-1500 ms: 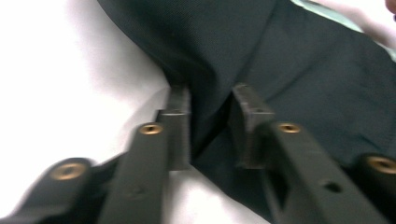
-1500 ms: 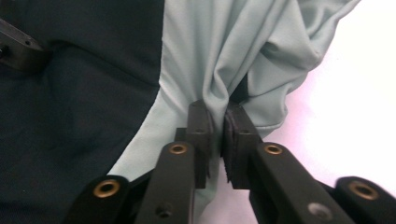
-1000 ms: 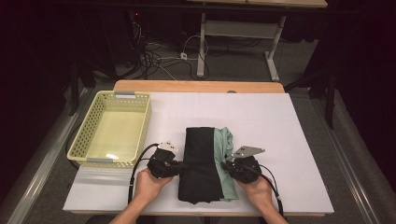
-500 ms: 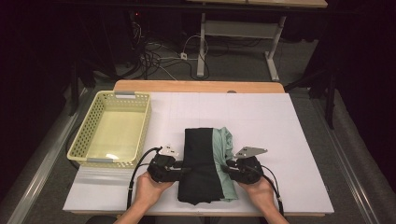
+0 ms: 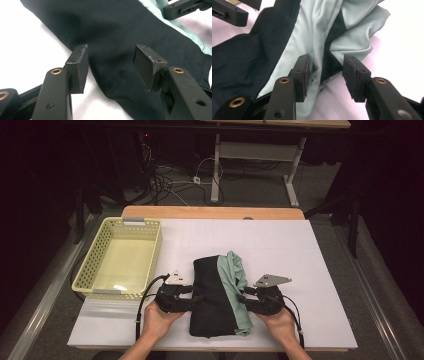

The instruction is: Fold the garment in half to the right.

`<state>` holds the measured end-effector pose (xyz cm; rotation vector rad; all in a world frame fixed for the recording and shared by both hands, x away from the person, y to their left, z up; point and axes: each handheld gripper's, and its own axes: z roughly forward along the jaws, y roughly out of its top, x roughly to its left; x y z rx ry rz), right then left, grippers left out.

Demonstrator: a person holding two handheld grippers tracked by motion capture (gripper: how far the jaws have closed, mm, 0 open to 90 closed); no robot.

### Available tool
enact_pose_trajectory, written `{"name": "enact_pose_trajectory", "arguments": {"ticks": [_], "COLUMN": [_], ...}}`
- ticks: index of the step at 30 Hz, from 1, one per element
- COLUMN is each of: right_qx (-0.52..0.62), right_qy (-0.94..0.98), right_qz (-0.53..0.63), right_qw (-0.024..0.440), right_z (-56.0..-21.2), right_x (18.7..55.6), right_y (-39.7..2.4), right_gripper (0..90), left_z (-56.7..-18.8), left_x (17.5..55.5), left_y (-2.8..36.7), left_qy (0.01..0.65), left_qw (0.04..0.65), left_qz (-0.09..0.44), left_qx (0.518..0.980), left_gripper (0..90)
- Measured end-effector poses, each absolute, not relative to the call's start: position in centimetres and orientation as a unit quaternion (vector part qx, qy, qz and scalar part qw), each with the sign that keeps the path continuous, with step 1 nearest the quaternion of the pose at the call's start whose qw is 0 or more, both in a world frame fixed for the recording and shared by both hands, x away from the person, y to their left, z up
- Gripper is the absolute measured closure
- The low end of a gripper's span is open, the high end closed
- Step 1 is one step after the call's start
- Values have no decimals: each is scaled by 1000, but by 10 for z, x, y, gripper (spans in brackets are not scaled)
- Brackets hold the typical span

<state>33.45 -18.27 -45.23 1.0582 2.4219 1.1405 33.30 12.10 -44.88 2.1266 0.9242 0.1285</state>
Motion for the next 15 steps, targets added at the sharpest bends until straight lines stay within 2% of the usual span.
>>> {"name": "enact_pose_trajectory", "arguments": {"ticks": [15], "right_qx": [359], "right_qy": [818], "right_qz": [424], "right_qw": [152], "right_z": [-442], "right_x": [331], "right_y": [-196], "right_gripper": [533], "left_z": [-446], "left_x": [332], "left_y": [129], "left_qy": [374], "left_qw": [415], "left_qz": [67], "left_qx": [827], "left_gripper": [401]}}
